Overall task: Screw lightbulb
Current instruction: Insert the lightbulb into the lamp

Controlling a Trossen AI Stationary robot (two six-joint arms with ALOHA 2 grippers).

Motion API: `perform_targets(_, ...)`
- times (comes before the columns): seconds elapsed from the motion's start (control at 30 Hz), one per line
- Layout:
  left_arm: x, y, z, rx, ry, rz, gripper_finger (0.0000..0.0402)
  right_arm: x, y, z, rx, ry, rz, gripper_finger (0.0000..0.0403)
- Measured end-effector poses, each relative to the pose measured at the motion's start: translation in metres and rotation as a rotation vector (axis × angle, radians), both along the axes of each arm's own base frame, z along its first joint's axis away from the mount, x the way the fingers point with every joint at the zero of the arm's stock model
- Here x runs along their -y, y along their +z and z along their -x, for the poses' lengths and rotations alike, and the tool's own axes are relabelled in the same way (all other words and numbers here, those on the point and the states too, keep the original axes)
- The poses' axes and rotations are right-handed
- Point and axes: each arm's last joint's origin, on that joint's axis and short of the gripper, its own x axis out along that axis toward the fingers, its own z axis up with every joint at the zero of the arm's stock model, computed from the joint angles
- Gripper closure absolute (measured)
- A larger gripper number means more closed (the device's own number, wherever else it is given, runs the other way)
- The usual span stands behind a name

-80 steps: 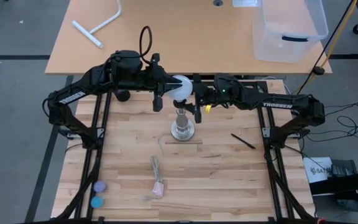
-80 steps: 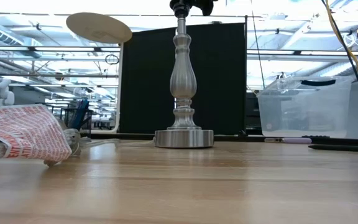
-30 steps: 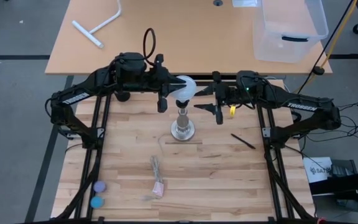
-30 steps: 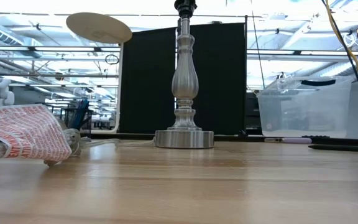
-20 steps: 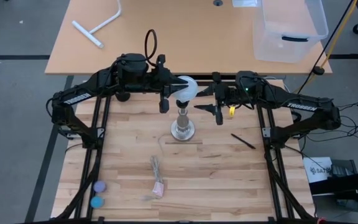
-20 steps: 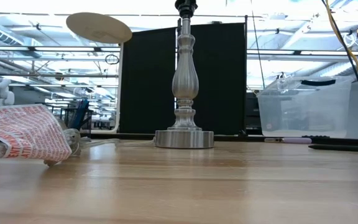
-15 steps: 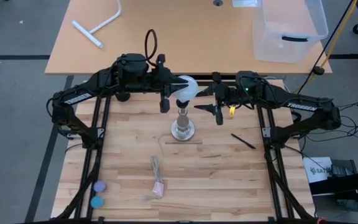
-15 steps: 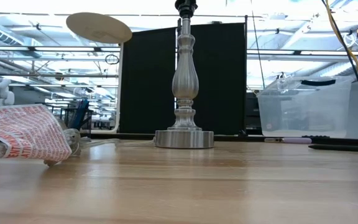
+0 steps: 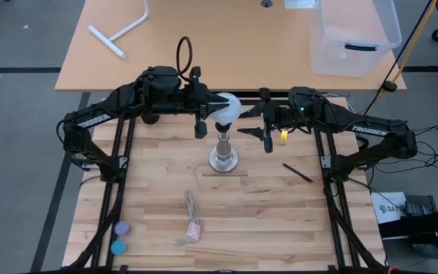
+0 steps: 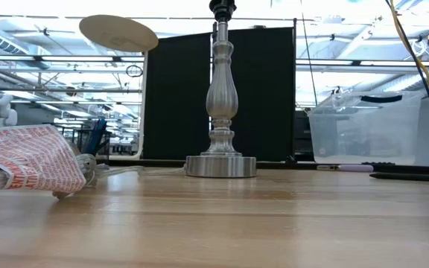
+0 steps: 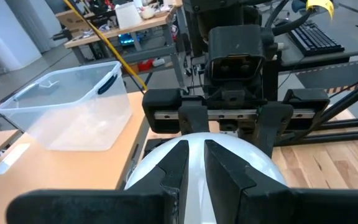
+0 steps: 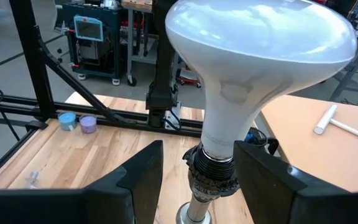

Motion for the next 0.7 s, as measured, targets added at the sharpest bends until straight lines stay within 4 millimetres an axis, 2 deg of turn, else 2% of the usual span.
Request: perform_targets(0.7,0.0,-0.0002,0.0048,-0.025,0.03,0.011,0.0344,0.0,-0.0001,0.0,-0.001,-0.001,-0.005,0.0216)
